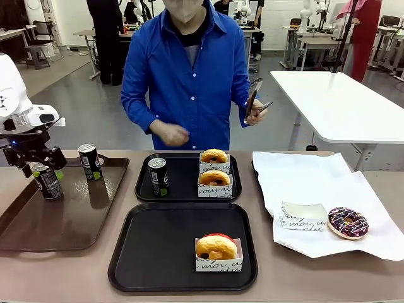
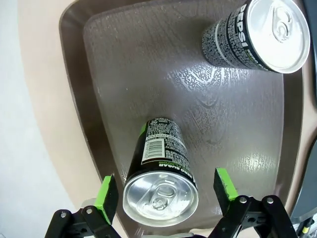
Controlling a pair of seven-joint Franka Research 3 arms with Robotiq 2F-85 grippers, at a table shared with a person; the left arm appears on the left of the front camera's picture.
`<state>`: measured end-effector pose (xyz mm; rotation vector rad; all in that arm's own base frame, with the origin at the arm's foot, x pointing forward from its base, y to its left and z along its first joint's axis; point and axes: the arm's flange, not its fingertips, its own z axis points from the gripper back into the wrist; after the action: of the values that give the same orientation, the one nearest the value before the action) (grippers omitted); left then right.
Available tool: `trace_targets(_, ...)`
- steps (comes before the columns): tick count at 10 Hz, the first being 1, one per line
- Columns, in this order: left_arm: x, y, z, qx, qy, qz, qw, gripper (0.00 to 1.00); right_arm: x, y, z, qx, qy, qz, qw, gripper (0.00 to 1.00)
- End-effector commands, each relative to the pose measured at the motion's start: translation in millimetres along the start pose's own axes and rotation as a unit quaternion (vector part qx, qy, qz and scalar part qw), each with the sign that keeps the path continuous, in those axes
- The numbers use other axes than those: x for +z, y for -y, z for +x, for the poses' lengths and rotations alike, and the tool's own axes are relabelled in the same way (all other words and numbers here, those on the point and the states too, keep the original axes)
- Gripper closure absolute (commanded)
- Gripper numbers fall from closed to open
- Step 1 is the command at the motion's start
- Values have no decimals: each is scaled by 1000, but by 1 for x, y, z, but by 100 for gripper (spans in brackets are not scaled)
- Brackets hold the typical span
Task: Set up donuts and drinks on trays.
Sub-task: Pick up one Pepsi coke from the Handle tray and place it on the Flat Tray without a Pepsi coke.
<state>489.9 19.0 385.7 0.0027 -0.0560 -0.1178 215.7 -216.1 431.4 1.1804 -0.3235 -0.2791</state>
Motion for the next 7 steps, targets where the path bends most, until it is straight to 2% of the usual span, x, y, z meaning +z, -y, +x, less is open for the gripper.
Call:
trace_targets(1, -8, 1, 1, -16, 3, -2, 1000, 0, 1, 0, -1, 3, 0, 8, 1000, 0)
trace_targets(3, -8, 0, 3, -8, 17, -5, 1000, 0, 1, 0, -1, 3, 0, 8, 1000, 0)
trace_targets(4, -5, 0, 1, -10, 15, -8, 1000, 55, 1, 0, -1, 3, 0, 8, 1000, 0)
trace_targets(5, 0, 0, 1, -8, 15, -5, 1000, 56, 1, 0, -1, 3, 0, 8, 1000, 0)
trace_targets(6, 1, -2, 3, 0, 14, 1, 1000, 100, 1, 0, -1, 3, 0, 8, 1000, 0)
trace_targets(7, 2, -2, 4, 0, 15, 1, 1000, 61, 1, 0, -1, 3, 0, 8, 1000, 0)
